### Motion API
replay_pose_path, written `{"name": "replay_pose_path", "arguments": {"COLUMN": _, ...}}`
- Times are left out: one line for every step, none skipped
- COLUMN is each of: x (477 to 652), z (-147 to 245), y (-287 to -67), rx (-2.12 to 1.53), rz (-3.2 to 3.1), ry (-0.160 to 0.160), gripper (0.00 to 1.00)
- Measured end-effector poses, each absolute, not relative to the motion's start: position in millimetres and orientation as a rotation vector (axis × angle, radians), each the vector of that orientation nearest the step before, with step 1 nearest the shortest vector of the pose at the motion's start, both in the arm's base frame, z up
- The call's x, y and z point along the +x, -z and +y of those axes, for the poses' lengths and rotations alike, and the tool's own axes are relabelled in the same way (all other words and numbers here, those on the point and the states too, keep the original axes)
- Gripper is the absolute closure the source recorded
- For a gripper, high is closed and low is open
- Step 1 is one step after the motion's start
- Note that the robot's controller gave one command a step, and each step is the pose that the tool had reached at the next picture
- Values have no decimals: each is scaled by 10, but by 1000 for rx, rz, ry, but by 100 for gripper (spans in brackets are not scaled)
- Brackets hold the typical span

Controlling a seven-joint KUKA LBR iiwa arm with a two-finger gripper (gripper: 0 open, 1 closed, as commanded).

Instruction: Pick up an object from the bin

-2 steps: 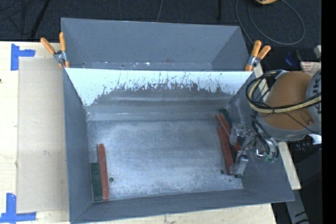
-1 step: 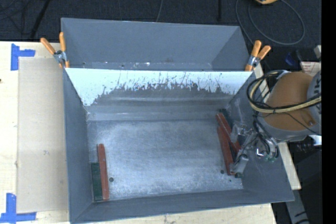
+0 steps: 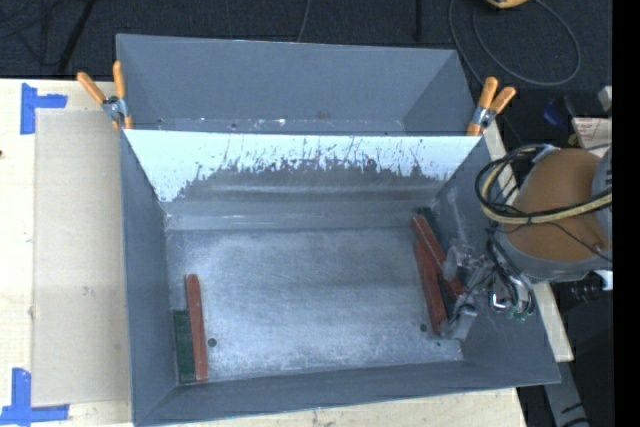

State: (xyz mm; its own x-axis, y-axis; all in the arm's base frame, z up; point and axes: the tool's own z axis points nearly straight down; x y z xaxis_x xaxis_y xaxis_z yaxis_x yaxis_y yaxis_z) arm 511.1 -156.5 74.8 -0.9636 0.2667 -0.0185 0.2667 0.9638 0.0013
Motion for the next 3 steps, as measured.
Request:
{"name": "replay_pose_path", "arguments": {"x": 5316, "z": -1573, "y": -729, "rx": 617, "rz": 3078, "ry": -1, "gripper": 0}}
{"name": "replay_pose_path", "arguments": {"x": 4875, "z": -1243, "y": -733, "rx": 766, "rz": 3042, "ry": -5, "gripper": 100}}
{"name": "replay_pose_path", "arguments": {"x": 4875, "z": -1242, "y": -733, "rx": 765, "rz": 3042, "ry": -4, "gripper": 100}}
